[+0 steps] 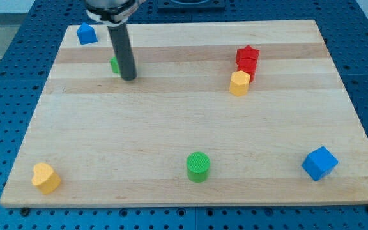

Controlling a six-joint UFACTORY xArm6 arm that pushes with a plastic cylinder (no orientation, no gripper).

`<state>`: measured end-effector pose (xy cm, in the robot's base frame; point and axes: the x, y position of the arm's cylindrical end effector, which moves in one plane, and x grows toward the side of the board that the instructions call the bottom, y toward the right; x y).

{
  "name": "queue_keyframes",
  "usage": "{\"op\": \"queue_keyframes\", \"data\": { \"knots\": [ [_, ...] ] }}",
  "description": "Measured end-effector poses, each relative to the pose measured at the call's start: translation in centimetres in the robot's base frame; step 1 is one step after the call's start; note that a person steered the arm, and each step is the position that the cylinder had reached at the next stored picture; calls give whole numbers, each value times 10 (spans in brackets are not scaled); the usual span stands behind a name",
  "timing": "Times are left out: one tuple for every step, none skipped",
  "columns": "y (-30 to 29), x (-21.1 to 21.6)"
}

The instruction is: Push green star diagonally above red star

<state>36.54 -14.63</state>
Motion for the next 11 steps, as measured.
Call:
{"op": "queue_keyframes", "data": {
  "knots": [
    [-44, 3],
    [-79, 4],
    [-62, -8],
    [1, -23],
    [65, -49],
    [73, -50],
    [21, -44],
    [-23, -45],
    [-17, -67],
    [32, -85],
    [105, -85]
  ]
}}
